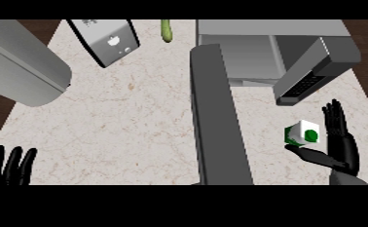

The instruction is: Pick up the milk, place it into the microwave and close the microwave

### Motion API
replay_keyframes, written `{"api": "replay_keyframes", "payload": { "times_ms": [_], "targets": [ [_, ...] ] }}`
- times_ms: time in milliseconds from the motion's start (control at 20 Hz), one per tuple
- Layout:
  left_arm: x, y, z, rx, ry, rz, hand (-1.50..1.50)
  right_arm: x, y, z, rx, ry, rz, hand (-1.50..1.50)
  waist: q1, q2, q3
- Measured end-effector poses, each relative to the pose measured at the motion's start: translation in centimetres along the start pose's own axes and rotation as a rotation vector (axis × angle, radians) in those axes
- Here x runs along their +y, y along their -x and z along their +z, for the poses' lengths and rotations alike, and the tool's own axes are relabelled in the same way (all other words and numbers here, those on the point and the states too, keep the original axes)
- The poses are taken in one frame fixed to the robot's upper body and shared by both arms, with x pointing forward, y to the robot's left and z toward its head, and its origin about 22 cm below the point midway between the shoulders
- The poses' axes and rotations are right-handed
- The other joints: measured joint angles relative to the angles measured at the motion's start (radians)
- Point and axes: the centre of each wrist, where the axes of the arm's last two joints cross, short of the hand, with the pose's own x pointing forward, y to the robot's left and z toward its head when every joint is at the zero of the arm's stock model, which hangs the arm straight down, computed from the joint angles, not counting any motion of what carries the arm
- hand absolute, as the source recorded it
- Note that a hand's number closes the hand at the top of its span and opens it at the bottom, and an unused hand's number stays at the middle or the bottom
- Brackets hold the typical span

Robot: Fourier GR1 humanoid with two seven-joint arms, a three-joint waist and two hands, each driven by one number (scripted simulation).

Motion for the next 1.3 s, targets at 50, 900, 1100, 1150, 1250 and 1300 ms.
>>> {"api": "replay_keyframes", "payload": {
  "times_ms": [50, 900, 1100, 1150, 1250, 1300],
  "targets": [
    [0.0, 0.2, 0.1, 0.003, 0.003, 0.002, -1.50, -0.6, 0.4, 0.3, 0.007, 0.013, 0.018, -1.50, 0.001, 0.000, 0.000],
    [0.6, 0.0, -0.2, 0.012, 0.007, 0.011, -1.50, -0.6, 2.4, 0.3, 0.076, -0.231, -0.168, 1.50, 0.005, 0.002, 0.002],
    [0.8, 0.1, -0.3, 0.019, 0.005, 0.019, -1.50, 0.1, 1.9, -0.6, -0.003, -0.176, -0.122, 1.50, 0.000, 0.001, 0.001],
    [0.8, 0.1, -0.4, 0.015, 0.005, 0.018, -1.50, 0.3, 2.0, -0.3, -0.020, -0.153, -0.103, 1.50, -0.001, 0.000, 0.001],
    [0.8, 0.8, -0.4, 0.017, 0.000, 0.020, -1.50, 1.1, 1.9, -0.7, -0.046, -0.122, -0.114, 1.50, -0.003, 0.000, 0.001],
    [0.9, 0.8, -0.4, 0.019, 0.001, 0.023, -1.50, 1.1, 1.7, -1.1, -0.057, -0.111, -0.122, 1.50, -0.003, 0.000, 0.001]
  ]
}}
